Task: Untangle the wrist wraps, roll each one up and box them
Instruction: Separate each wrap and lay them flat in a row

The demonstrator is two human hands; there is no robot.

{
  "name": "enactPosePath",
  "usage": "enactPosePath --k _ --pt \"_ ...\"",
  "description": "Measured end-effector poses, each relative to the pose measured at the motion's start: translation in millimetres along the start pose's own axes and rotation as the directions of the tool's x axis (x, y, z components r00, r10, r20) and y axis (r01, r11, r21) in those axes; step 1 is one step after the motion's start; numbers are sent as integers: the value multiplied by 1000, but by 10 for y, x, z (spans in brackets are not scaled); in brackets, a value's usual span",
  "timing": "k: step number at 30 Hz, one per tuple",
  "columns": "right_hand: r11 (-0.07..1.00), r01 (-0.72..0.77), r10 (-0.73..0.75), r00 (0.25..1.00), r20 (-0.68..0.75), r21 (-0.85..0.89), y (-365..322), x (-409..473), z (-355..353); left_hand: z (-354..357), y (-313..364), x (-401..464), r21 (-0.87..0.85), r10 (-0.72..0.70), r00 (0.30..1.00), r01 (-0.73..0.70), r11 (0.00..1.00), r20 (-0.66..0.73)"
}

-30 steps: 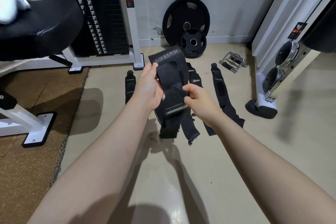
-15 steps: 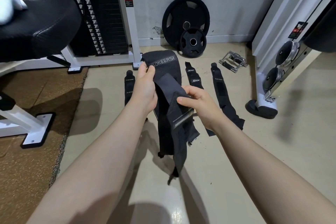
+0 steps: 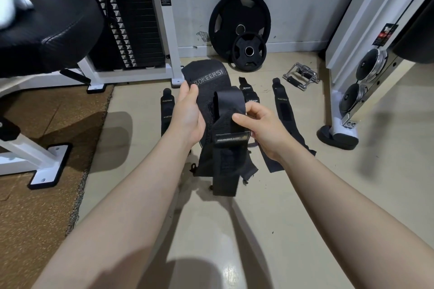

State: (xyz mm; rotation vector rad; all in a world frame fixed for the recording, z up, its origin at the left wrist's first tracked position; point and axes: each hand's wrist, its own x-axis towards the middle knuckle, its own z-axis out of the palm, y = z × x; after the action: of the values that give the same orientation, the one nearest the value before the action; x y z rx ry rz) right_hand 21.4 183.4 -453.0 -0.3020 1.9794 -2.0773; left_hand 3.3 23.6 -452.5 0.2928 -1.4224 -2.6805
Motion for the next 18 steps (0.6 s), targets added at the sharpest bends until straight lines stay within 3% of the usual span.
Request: enactPosePath --k 6,13,18 --pt "996 34 -43 994 -102 -88 -71 75 71 88 22 -128 20 -11 987 8 1000 160" --pt "977 30 -65 985 -159 -213 12 108 149 12 59 -190 116 -20 973 -8 993 232" --pt "990 5 -28 986 -162 -139 37 101 177 -6 67 -217 88 -19 964 -5 996 266"
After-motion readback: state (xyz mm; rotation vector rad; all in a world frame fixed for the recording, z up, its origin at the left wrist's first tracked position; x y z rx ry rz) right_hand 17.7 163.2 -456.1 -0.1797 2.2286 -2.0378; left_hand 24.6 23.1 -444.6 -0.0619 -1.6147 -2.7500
